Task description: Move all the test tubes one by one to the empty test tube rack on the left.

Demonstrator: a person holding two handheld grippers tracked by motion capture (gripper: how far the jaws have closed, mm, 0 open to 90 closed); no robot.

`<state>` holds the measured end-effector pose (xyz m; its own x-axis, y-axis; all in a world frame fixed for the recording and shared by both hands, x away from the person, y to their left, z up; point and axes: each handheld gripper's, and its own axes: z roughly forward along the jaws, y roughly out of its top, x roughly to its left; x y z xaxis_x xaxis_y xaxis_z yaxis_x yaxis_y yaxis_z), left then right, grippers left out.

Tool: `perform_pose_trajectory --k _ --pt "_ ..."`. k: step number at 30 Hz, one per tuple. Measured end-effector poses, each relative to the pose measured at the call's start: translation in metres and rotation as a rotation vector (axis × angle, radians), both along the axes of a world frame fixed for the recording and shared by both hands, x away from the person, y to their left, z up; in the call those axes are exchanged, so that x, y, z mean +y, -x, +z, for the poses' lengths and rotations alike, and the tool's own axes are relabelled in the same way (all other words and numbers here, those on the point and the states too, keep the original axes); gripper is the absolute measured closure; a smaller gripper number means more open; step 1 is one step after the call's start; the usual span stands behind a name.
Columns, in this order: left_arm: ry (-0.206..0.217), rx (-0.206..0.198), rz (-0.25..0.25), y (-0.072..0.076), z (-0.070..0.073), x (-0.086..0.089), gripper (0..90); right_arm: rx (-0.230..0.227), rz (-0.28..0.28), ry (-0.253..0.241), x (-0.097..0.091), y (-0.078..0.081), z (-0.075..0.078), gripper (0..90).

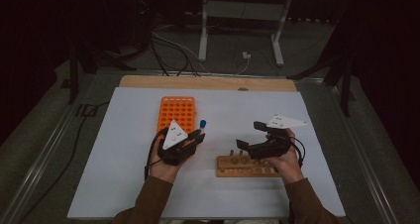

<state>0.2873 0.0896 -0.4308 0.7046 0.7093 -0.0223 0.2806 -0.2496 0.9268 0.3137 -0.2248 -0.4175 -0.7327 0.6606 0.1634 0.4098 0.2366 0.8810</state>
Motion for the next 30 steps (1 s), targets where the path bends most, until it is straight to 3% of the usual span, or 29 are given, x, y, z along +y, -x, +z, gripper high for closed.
perform_pose_trajectory --k 10,22,30 --pt "0.035 0.012 0.025 0.005 0.001 0.030 78.0 0.001 -0.018 0.004 -0.010 0.002 -0.003 1.4" --pt "0.065 0.014 0.097 0.014 -0.001 0.066 77.9 0.008 -0.044 -0.005 -0.022 0.004 -0.007 1.4" --pt "0.049 -0.001 0.142 0.013 0.000 0.080 77.9 0.011 -0.056 -0.014 -0.029 0.004 -0.010 1.5"
